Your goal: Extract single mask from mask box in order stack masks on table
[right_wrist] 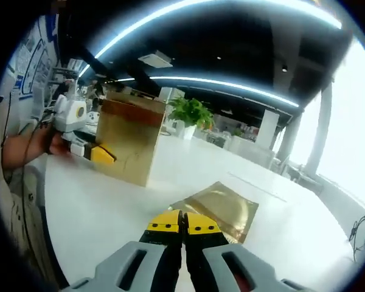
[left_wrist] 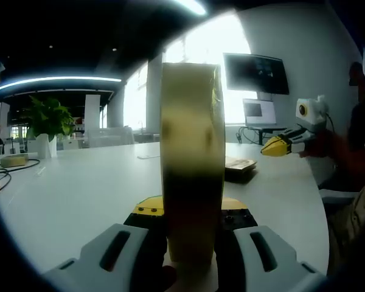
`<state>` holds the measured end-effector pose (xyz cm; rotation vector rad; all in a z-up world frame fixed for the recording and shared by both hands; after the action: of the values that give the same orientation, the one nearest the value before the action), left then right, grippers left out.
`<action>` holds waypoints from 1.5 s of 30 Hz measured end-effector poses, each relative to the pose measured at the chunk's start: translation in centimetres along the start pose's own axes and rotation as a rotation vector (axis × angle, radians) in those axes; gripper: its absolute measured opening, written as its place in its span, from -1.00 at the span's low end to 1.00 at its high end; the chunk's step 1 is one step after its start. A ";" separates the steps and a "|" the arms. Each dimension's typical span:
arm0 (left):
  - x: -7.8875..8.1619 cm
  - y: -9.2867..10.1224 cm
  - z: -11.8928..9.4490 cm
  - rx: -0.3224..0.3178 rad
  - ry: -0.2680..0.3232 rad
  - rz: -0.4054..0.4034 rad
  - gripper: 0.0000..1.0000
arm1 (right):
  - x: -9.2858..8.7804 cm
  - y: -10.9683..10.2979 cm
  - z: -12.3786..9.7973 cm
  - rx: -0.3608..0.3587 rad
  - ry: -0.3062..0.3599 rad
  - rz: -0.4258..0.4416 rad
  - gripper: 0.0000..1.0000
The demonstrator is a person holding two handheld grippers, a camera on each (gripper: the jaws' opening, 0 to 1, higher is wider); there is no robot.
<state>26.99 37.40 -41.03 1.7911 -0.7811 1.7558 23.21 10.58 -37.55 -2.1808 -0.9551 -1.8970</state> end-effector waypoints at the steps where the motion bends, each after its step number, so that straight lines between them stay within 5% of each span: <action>1: 0.0 0.0 0.0 0.000 0.000 0.000 -0.61 | 0.2 0.0 0.1 0.002 0.000 -0.002 -1.00; 45: 0.0 0.1 0.0 -0.002 0.000 -0.001 -0.61 | 10.9 0.3 1.7 0.085 0.056 -0.290 -0.98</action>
<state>26.94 37.31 -41.05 1.7895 -0.7821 1.7539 25.10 15.32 -27.82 -2.0221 -1.3790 -1.9786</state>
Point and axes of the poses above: the point that each gripper's makers call its tool centre point, and the gripper's own axes: z roughly forward along the fingers, y roughly to its right, x roughly out of its top, the point moved 6 cm from there along -z, roughly backward along the fingers
